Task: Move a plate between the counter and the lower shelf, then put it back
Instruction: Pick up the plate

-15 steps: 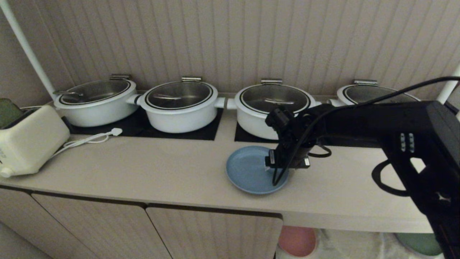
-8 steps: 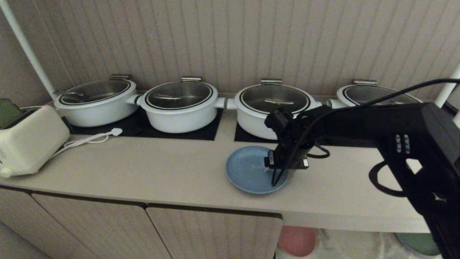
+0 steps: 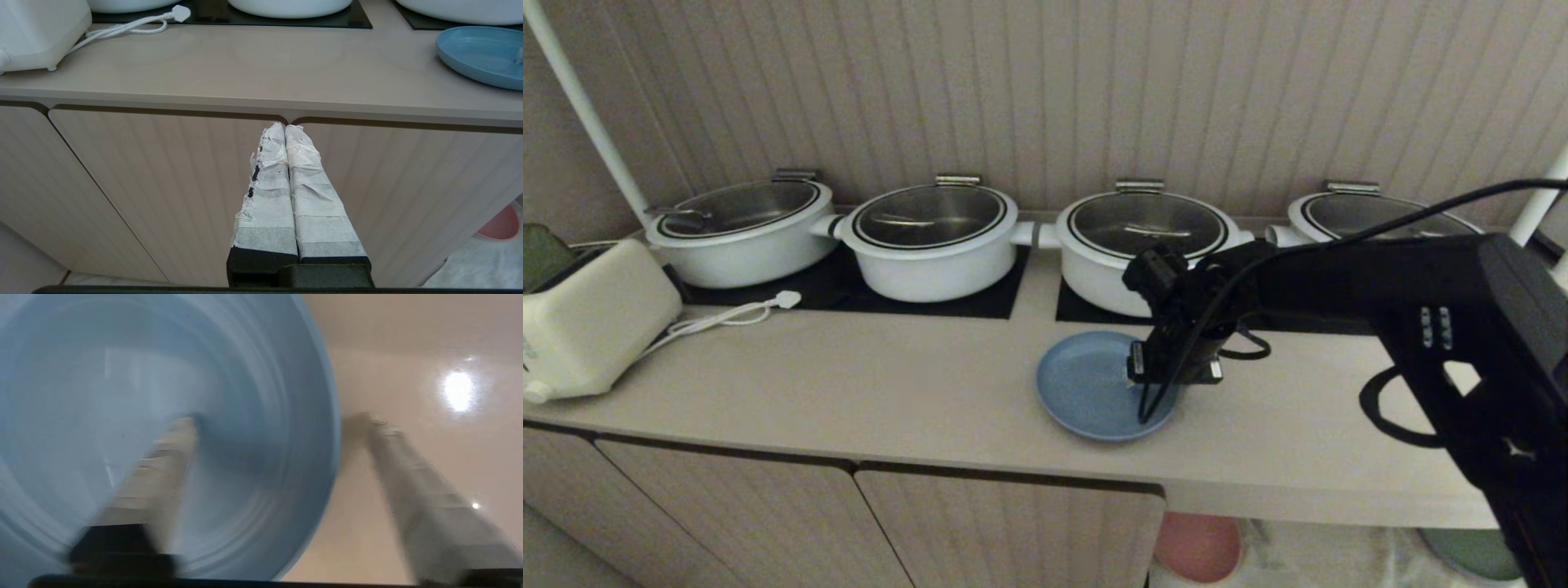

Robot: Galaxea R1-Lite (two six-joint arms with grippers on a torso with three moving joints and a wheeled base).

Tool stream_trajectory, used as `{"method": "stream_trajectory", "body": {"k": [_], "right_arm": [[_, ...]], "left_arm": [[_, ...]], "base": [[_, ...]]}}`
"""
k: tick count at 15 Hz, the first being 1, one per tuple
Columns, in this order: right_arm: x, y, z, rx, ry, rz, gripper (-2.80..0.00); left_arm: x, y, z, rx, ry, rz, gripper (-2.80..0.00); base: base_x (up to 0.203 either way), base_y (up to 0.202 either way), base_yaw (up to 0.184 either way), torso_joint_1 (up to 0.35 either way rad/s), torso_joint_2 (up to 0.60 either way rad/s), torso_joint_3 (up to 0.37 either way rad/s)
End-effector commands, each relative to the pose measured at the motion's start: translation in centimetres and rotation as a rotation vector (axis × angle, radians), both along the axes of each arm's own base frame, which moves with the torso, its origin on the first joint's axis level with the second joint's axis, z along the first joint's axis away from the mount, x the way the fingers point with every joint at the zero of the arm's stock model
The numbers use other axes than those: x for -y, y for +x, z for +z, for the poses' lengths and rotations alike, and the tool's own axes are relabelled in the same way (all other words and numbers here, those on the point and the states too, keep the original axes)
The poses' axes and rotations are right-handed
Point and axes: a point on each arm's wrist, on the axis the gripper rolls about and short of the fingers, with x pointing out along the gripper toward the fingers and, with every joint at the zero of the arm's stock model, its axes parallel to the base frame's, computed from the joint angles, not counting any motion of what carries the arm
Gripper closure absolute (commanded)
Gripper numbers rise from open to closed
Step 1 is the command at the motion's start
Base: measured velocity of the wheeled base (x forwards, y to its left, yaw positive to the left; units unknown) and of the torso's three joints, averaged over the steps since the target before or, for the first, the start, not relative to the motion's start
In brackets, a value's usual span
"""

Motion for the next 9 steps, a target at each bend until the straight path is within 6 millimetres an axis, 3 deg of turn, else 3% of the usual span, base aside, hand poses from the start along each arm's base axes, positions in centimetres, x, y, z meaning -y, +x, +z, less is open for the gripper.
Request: {"method": "stream_trajectory", "body": {"k": [1, 9], "right_arm": [[-0.02, -0.06, -0.12, -0.007, -0.004, -0.001, 0.00], [-0.03, -0.20, 0.22, -0.001, -0.005, 0.000, 0.00]], "left_arm": [[0.00, 0.00, 0.00, 0.000, 0.000, 0.000, 0.00], [0.00, 0.00, 0.00, 0.000, 0.000, 0.000, 0.00]], "base": [[0.000, 0.000, 0.000, 0.000, 0.00, 0.000], [0.000, 0.000, 0.000, 0.000, 0.00, 0.000]]}}
